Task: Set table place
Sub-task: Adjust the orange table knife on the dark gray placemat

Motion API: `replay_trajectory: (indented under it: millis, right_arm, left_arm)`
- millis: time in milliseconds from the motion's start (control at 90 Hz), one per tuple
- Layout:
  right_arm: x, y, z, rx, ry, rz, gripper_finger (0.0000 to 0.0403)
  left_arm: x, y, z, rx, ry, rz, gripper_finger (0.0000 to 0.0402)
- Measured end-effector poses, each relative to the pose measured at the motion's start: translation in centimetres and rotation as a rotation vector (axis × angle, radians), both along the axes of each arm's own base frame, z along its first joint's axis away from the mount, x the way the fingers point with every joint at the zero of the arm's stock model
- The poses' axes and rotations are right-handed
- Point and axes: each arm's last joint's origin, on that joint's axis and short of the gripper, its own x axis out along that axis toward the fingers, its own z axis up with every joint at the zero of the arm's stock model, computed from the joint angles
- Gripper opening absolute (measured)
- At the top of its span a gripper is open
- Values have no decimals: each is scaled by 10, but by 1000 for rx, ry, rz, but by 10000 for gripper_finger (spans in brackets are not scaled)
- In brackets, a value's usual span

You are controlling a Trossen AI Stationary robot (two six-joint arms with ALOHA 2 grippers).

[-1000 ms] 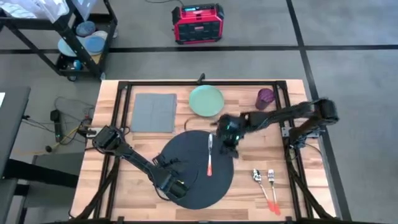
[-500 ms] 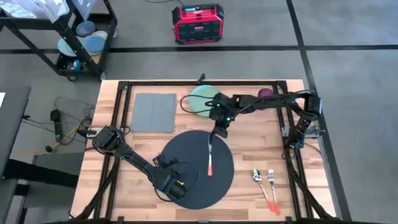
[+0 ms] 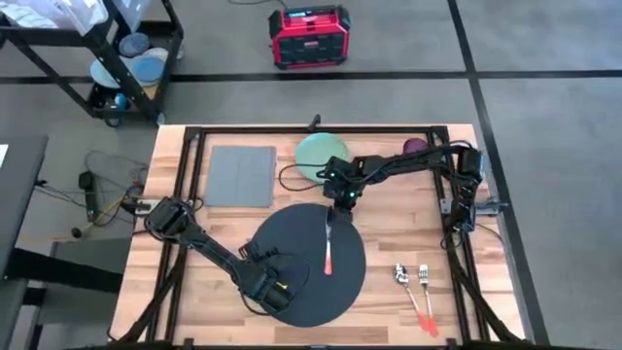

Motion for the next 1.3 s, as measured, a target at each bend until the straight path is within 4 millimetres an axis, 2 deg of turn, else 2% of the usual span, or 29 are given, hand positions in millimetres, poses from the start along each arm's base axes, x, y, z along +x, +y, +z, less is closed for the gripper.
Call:
replay_trajectory:
  millis: [678, 800, 956, 1300]
  right_arm:
    - [8, -2, 5, -5, -79, -36, 0]
    - [10, -1, -3, 5, -61, -39, 0]
    - [12, 7, -17, 25, -19, -12, 0]
    - [16, 22, -17, 30, -25, 26, 0]
  left_arm:
    - [0, 0, 0, 7, -4, -4, 0]
    - [0, 0, 0, 8, -5, -4, 0]
    - [0, 0, 0, 9, -5, -4, 0]
    - [0, 0, 0, 14, -10, -5, 0]
